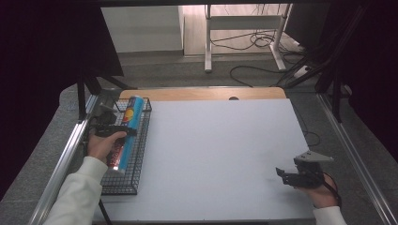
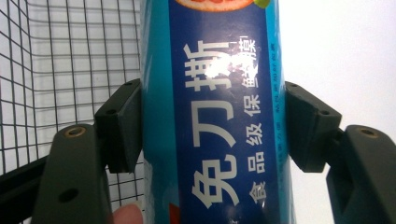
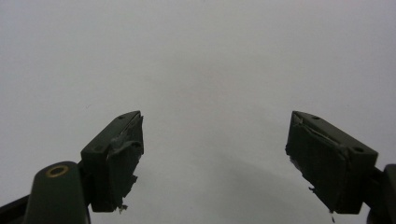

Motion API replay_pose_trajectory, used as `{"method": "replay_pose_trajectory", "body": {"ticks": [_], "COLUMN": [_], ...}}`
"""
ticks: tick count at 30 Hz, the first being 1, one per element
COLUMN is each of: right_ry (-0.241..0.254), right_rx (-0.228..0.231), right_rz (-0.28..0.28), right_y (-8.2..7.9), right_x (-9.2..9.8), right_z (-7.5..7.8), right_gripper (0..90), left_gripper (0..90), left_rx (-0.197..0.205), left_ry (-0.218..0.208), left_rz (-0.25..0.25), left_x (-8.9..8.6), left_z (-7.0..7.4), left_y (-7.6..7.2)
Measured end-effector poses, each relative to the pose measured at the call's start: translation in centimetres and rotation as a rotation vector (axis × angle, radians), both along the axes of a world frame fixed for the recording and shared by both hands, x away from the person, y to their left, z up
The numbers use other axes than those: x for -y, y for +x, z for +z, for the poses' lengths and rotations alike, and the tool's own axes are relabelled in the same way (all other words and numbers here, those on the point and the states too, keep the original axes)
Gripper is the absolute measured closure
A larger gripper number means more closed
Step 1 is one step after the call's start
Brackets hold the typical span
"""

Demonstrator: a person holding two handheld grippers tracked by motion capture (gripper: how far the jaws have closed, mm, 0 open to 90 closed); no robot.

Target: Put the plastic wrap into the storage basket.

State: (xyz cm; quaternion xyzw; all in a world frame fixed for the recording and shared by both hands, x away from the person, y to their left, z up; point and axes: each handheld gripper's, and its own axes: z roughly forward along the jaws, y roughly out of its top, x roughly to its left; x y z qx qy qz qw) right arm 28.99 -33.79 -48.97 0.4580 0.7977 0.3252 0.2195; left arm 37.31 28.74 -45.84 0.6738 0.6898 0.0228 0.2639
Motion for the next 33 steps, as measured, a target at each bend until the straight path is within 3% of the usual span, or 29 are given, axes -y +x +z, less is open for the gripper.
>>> {"method": "replay_pose_trajectory", "body": {"ticks": [16,17,20,23,26,28,30,33], "right_ry": [-0.002,-0.001,-0.002,-0.003,-0.006,-0.006,-0.005,-0.004], "right_rx": [-0.004,-0.005,-0.005,-0.006,-0.004,-0.003,-0.003,0.003], "right_rz": [0.004,0.003,0.004,0.005,0.010,0.009,0.009,0.013], "right_y": [0.0,0.0,0.0,0.0,0.0,0.0,-0.1,-0.1], "right_x": [-0.1,-0.1,0.0,0.0,-0.1,-0.1,-0.1,-0.1], "right_z": [-0.1,-0.1,-0.1,-0.2,-0.2,-0.2,-0.1,-0.1], "right_gripper": [19.1,19.1,19.1,19.0,19.0,18.9,18.9,18.9], "left_gripper": [31.2,30.5,27.6,22.3,17.5,15.2,14.0,12.5], "left_rx": [-0.082,-0.076,0.004,0.029,0.055,0.073,0.111,0.174], "left_ry": [0.073,0.070,0.041,0.081,0.089,0.118,0.143,0.141], "left_rz": [-0.004,-0.004,0.016,-0.015,-0.039,-0.067,-0.083,-0.117], "left_x": [1.1,1.0,0.7,1.3,2.0,2.6,3.0,3.2], "left_z": [-3.1,-3.1,-1.3,0.0,0.4,0.5,0.8,1.6], "left_y": [0.4,0.4,0.0,-0.3,-0.6,-0.9,-1.3,-2.1]}}
